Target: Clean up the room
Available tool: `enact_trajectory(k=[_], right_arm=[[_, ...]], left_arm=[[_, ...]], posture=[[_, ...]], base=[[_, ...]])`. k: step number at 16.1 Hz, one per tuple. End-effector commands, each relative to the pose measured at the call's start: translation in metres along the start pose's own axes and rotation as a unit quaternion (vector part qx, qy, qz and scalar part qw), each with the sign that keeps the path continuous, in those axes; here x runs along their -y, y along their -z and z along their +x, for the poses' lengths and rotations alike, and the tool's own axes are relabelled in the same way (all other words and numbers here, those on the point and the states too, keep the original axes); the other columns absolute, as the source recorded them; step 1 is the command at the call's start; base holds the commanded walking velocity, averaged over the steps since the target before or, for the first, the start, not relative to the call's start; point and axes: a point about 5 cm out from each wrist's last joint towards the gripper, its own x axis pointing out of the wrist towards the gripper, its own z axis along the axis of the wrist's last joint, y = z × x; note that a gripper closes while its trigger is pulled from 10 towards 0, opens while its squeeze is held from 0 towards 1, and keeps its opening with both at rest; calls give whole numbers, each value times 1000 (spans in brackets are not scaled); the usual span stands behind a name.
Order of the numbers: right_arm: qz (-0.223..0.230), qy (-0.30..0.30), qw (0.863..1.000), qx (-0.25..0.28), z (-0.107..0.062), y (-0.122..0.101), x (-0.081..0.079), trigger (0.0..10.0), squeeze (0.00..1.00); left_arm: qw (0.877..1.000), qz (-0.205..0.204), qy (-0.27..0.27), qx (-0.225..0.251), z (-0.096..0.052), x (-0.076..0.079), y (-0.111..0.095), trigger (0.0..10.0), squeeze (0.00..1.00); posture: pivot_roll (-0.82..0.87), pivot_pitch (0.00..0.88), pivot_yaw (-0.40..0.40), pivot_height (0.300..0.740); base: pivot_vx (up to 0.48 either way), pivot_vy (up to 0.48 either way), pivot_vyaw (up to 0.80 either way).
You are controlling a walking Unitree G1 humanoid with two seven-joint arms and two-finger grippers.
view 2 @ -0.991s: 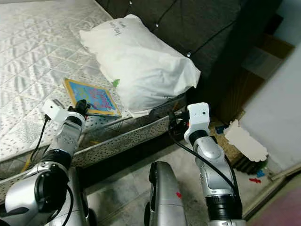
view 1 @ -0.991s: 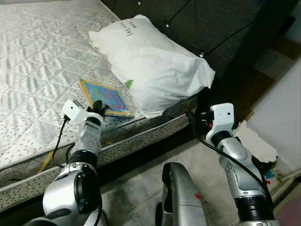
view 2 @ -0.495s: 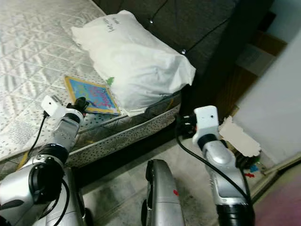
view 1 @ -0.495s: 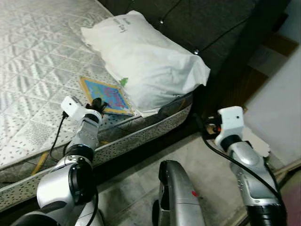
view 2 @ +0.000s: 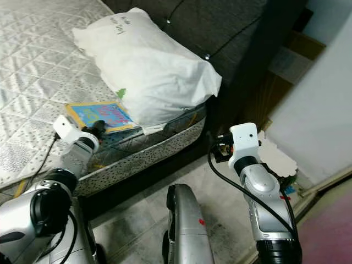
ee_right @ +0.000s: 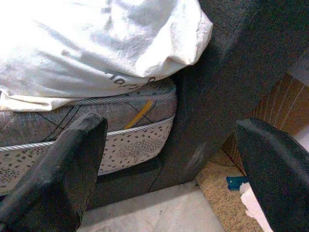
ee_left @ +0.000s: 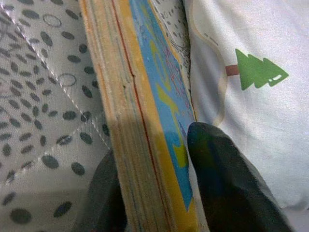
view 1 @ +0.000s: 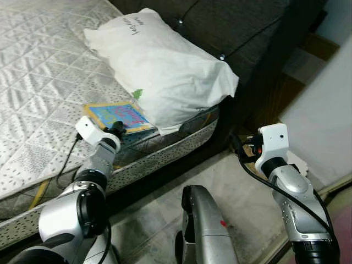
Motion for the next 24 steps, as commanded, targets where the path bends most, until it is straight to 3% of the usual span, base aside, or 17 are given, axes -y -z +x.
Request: enact_trajectory(k=[1, 8, 16, 21, 24], right_arm=[[-7, 0, 1000, 6, 2, -4, 1, 10000, 0], [0, -2, 1000, 15, 12, -5, -6, 10000, 0], [9, -2, 1000, 20, 19, -3, -11, 10000, 0], [13, -1, 1000, 25, 24, -3, -14, 10000, 0], [16, -1, 999, 28, 27, -3, -15, 10000, 0]], left_arm=[[1000, 19, -3, 0, 1, 2, -3, 10000, 1000], [997, 65, -32, 26, 0, -10, -24, 10000, 1000], [994, 84, -57, 37, -1, -18, -37, 10000, 1000], [978, 174, -111, 1, -4, -31, -34, 10000, 1000], [961, 249, -118, 12, -3, -27, -48, 10000, 1000]], posture=[[-324, 34, -144, 501], [-294, 5, -127, 501], [-274, 0, -114, 501], [-261, 0, -105, 501], [-251, 0, -101, 501]], base=[[0, 0, 0], [0, 0, 0], [0, 0, 0], [0, 0, 0], [0, 0, 0]])
